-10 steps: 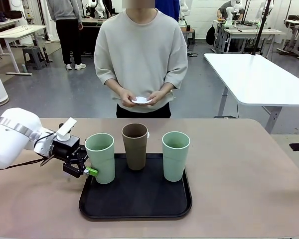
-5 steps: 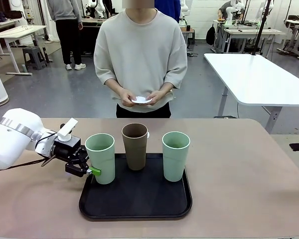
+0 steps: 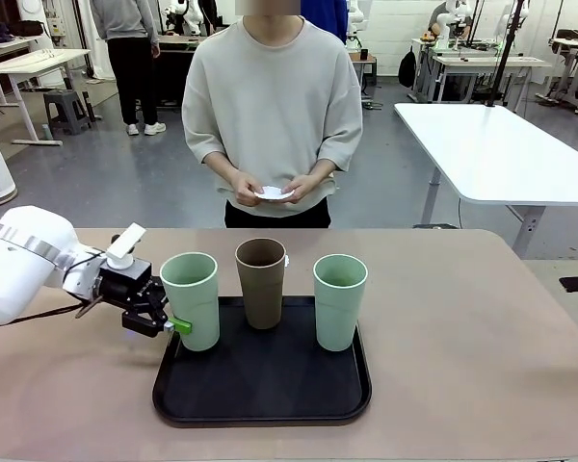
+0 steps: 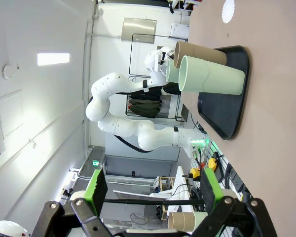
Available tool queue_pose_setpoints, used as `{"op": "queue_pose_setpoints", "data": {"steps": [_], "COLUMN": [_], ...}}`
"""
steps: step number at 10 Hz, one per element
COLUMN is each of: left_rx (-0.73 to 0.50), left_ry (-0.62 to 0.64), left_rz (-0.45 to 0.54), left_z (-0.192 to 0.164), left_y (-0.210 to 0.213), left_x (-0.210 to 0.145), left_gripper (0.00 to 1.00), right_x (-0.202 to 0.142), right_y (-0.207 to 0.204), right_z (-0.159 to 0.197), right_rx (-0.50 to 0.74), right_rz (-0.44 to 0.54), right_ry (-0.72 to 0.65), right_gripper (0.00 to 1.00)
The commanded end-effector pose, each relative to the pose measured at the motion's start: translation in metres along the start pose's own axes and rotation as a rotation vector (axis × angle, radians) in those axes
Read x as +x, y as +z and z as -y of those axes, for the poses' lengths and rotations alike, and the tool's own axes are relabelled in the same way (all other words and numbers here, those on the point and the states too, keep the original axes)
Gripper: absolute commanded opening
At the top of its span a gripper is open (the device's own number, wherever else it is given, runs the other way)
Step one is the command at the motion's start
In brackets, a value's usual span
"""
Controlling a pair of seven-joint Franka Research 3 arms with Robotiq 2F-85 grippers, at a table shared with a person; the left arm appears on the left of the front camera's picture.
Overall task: Place coasters on the table and set cups on them.
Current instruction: Pick up one Reusable plastic cup and place it on a coaster set by the human.
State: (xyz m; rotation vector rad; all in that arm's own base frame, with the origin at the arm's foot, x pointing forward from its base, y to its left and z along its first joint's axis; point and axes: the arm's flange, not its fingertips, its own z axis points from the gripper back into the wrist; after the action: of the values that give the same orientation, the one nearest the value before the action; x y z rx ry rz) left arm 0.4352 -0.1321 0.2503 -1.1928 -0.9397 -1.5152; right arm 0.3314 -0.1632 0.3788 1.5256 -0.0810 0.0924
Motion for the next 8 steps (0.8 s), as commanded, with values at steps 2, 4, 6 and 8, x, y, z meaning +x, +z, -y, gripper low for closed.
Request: {"op": "queue_pose_setpoints", "data": {"steps": [2,4,6,8], "left_rx": [0.09,0.131,0.144,0.165], "left_ry": [0.021,0.052,0.078,0.054], "left_rz": [0.07,0.019,-0.056,-0.071], "left_z": [0.017,0.015,0.01,0.011], "left_y": [0.032,0.046,0.04,0.038], "left_x": [0.079,0.129,0.165,0.191], "left_gripper": [0.0,0.0,0.0,0.0], "right_x": [0.001,0.001,0.001,0.001], "right_y": [0.001,0.001,0.001,0.001], "right_z": [0.0,0.0,0.0,0.0], "right_rx": [0.013,0.013,0.013,0.013], "right_rz": [0.001,0.001,0.001,0.001], "right_ry": [0.002,0.002,0.002,0.002], "right_gripper": [1.0,1.0,1.0,1.0]}}
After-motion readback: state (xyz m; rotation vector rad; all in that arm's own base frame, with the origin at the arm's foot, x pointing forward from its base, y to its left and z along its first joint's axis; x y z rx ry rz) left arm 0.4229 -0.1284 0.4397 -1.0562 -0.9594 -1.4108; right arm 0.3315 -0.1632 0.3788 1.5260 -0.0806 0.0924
